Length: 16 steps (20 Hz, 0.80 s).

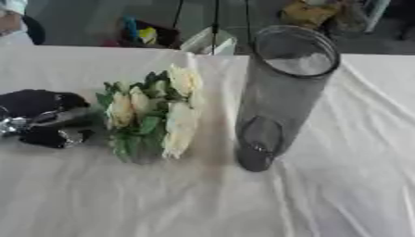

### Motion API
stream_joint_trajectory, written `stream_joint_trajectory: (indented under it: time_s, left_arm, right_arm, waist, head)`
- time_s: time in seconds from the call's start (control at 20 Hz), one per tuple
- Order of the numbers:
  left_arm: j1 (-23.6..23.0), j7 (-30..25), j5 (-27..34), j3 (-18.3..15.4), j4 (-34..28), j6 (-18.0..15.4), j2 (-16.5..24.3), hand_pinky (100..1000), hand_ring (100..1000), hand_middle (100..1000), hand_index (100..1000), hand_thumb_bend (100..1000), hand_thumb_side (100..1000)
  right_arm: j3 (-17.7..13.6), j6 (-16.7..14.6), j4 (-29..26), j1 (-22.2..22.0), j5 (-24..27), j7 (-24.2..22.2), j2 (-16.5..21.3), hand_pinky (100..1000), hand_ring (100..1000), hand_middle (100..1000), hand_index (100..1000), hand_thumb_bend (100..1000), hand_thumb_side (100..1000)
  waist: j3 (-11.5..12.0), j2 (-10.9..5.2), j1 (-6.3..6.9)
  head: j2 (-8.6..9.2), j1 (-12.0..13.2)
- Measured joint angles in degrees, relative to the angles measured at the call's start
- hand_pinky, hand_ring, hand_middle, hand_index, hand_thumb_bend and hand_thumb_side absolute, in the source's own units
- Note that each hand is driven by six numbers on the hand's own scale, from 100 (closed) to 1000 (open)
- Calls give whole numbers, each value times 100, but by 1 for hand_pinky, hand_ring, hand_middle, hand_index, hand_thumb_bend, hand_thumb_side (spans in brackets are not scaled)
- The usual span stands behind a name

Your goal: Arrange flowers into the vase.

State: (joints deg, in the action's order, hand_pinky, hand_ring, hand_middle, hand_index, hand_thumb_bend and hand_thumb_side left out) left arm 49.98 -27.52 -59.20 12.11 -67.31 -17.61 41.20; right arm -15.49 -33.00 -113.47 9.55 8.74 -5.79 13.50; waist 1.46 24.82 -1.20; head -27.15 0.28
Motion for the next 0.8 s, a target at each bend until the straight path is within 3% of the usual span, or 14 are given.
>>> stream_joint_trajectory:
  time_s: [0.4,0.5,0.65,0.7,0.8]
  left_arm:
    - [83,114,-181,1,100,-169,-63,703,822,855,1000,234,1000]
    - [112,177,-187,1,107,-171,-93,633,740,796,1000,193,1000]
    - [125,282,-193,2,109,-144,-106,577,670,753,966,188,1000]
    - [134,313,-201,2,109,-134,-121,540,610,722,945,194,1000]
    - [144,360,-261,4,111,-109,-144,545,589,712,941,223,994]
  right_arm:
    - [1,36,0,0,0,-36,-17,797,944,299,485,100,980]
    - [1,47,0,0,0,-47,-19,798,946,299,485,100,979]
    - [1,56,0,0,-2,-56,-25,799,949,299,486,100,981]
    - [1,60,0,0,-2,-60,-29,799,949,299,486,100,980]
    - [1,68,0,0,-3,-68,-44,799,948,300,486,100,980]
  waist:
    - [-5,4,0]
    - [-9,6,0]
    - [-15,9,0]
    - [-18,9,0]
    - [-26,10,0]
  head:
    - [1,15]
    - [1,16]
    - [1,17]
    - [1,18]
    - [1,19]
